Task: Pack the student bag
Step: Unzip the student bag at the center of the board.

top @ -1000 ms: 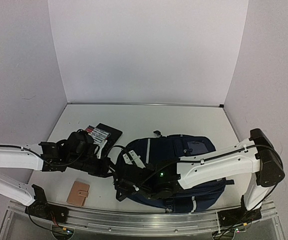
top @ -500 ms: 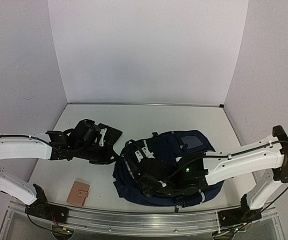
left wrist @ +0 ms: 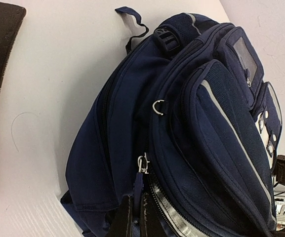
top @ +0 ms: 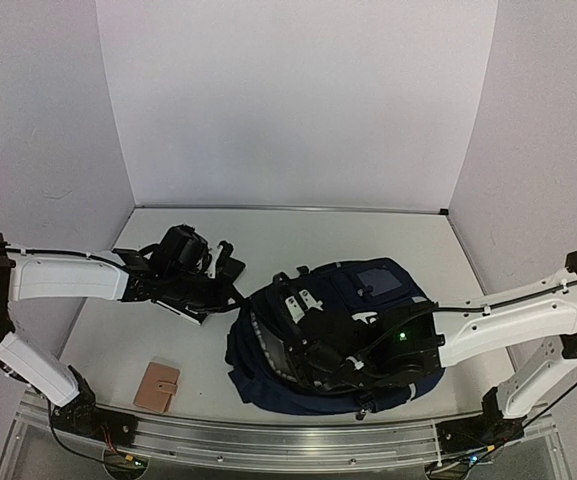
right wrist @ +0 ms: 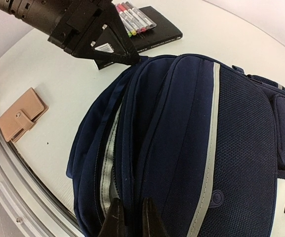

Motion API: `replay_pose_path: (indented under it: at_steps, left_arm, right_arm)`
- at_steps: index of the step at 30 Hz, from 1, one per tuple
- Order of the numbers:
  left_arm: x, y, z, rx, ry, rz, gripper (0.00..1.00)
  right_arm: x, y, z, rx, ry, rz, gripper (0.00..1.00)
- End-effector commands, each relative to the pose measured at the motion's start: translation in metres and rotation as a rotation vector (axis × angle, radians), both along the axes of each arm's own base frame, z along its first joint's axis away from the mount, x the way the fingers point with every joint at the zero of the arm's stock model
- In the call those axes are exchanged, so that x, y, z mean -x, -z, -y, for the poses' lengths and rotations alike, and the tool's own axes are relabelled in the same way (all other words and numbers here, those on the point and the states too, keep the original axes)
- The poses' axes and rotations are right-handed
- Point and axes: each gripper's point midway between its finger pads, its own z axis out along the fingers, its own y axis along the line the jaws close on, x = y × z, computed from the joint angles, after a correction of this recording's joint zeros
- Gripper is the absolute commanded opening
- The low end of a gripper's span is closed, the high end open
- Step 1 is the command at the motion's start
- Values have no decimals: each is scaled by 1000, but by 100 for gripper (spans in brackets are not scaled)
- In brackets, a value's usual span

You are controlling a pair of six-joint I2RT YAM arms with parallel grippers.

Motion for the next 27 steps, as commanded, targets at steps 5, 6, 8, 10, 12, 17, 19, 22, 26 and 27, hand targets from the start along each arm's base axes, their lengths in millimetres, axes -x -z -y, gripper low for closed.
replay_pose_path:
  at_steps: [5,6,8,10,12,17,19,22,26,27]
  left_arm:
    - [4,-25,10,166,146,119,0]
    - [8,-26,9,175,152,118,0]
    - [14,-28,6,189,159,122,0]
    - [17,-29,3,194,159,126,0]
    - [18,-29,1,197,157,128,0]
    - [19,-28,2,204,158,123,0]
    - [19,-27,3,206,162,121,0]
    - [19,-29,3,209,163,123,0]
    - [16,-30,2,200,144,131,0]
    - [14,-30,0,195,130,131,0]
  right_arm:
    - [-12,21,-9,155,182,122,9]
    - [-13,26,-11,179,192,135,12]
    - [-16,30,-14,206,210,157,18]
    - [-20,36,-13,242,236,186,29]
    - [-23,39,-14,264,250,202,39]
    - [-27,55,-14,336,278,241,60]
    - [-31,58,-10,364,304,265,67]
    - [-34,65,-9,387,321,276,74]
    - [-40,56,-9,357,350,294,40]
    - [-40,49,-9,339,356,297,29]
